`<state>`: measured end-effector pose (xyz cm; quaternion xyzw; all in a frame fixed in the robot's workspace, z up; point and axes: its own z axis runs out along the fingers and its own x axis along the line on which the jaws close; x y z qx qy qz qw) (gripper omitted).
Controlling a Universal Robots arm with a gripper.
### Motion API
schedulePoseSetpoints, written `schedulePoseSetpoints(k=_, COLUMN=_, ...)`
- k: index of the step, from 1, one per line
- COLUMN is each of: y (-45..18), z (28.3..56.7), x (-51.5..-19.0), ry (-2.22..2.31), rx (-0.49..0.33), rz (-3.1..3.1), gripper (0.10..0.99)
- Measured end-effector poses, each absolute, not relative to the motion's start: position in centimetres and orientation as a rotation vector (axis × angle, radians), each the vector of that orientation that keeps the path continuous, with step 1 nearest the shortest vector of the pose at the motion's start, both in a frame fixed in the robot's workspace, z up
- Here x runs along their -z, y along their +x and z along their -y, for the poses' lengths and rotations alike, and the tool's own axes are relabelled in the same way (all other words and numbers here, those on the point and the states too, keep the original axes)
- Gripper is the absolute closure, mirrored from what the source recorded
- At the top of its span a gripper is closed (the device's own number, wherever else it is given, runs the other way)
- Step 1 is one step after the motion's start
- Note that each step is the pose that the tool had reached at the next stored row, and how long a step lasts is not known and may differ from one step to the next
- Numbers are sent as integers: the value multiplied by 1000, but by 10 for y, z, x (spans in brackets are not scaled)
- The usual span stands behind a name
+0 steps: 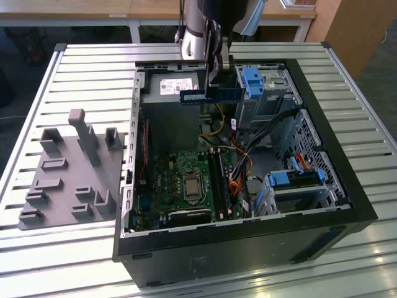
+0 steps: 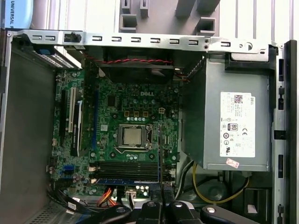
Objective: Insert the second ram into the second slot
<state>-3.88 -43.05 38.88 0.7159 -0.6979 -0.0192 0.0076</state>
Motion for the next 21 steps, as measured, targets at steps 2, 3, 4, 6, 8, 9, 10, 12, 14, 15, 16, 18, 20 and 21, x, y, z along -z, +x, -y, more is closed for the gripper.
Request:
schedulePoseSetpoints(k=2, y=-39, z=432, x=-389, ry=2238, rx=60, rz=2182, gripper=957)
schedulePoseSetpoints(k=3, y=-39, z=433, x=-389, ry=2238, rx=59, rz=2182, gripper=957)
schedulePoseSetpoints(k=4, y=-39, z=434, x=-389, ry=2238, rx=59, rz=2181, gripper=957)
schedulePoseSetpoints(k=6, y=-39, z=435, x=-389, ry=2237, rx=58, rz=2181, gripper=957)
schedulePoseSetpoints(k=8, y=-39, z=436, x=-389, ry=2237, rx=57, rz=2180, gripper=957)
schedulePoseSetpoints(k=9, y=-39, z=437, x=-389, ry=2237, rx=57, rz=2180, gripper=957)
schedulePoseSetpoints(k=10, y=-39, z=437, x=-389, ry=2237, rx=56, rz=2180, gripper=957)
schedulePoseSetpoints(k=12, y=-39, z=439, x=-389, ry=2236, rx=56, rz=2180, gripper=957)
schedulePoseSetpoints(k=14, y=-39, z=439, x=-389, ry=2236, rx=55, rz=2180, gripper=957)
schedulePoseSetpoints(k=15, y=-39, z=439, x=-389, ry=2236, rx=55, rz=2180, gripper=957)
schedulePoseSetpoints(k=16, y=-39, z=440, x=-389, ry=2236, rx=55, rz=2180, gripper=957)
schedulePoseSetpoints(k=18, y=-39, z=440, x=-389, ry=2233, rx=55, rz=2182, gripper=957)
schedulePoseSetpoints(k=20, y=-39, z=440, x=-389, ry=2228, rx=55, rz=2188, gripper=957)
schedulePoseSetpoints(k=21, y=-39, z=440, x=-389, ry=2226, rx=55, rz=2190, gripper=957)
